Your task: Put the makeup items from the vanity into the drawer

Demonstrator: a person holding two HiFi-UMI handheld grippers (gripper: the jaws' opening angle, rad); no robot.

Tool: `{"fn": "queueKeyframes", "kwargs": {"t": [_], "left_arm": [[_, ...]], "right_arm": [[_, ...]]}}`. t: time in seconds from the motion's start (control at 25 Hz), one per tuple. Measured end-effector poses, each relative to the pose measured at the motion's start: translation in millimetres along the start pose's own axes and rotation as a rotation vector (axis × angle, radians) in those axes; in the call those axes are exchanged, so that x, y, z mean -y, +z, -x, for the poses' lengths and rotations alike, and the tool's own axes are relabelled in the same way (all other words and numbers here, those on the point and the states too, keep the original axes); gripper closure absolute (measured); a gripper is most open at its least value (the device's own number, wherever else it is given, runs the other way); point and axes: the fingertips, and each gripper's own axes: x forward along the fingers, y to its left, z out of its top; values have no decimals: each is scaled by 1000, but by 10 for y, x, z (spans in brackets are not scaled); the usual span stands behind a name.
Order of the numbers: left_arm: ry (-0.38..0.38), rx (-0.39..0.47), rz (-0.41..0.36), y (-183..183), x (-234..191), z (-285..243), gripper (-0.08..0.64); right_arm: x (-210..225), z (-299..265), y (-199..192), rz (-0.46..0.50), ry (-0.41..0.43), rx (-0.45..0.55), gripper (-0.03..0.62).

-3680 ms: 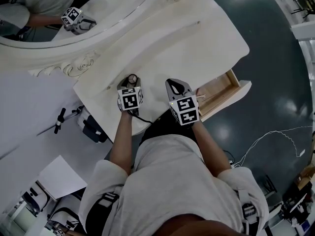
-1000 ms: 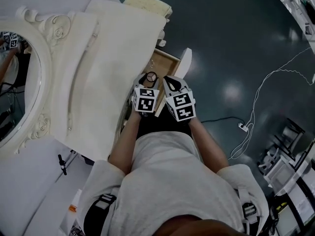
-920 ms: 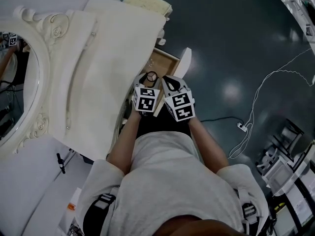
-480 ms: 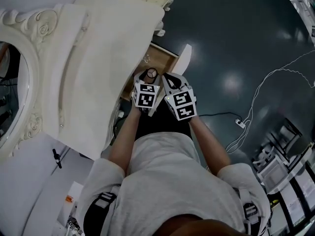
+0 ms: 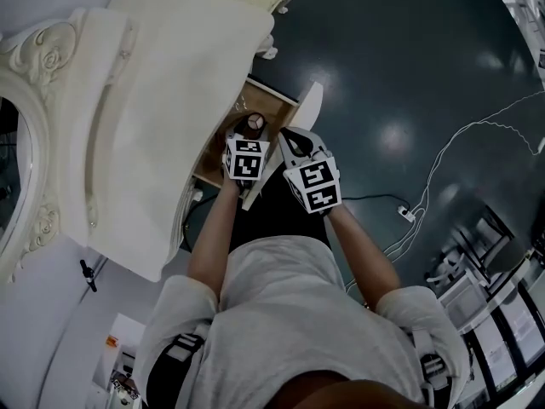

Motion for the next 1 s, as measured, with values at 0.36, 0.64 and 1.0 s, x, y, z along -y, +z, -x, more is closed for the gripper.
{"fn": "queueKeyframes", "kwargs": {"t": [0.36, 0.64, 1.0], "left_arm": [[-25, -68, 83, -62, 20, -248, 339], [-14, -83, 130, -80, 32, -340, 339], [3, -50, 140, 21, 98, 6, 339]], "right_arm": [[183, 35, -60, 1, 10, -21, 574], [305, 97, -48, 18, 26, -25, 574], [278, 106, 129, 36, 33, -11, 574]]}}
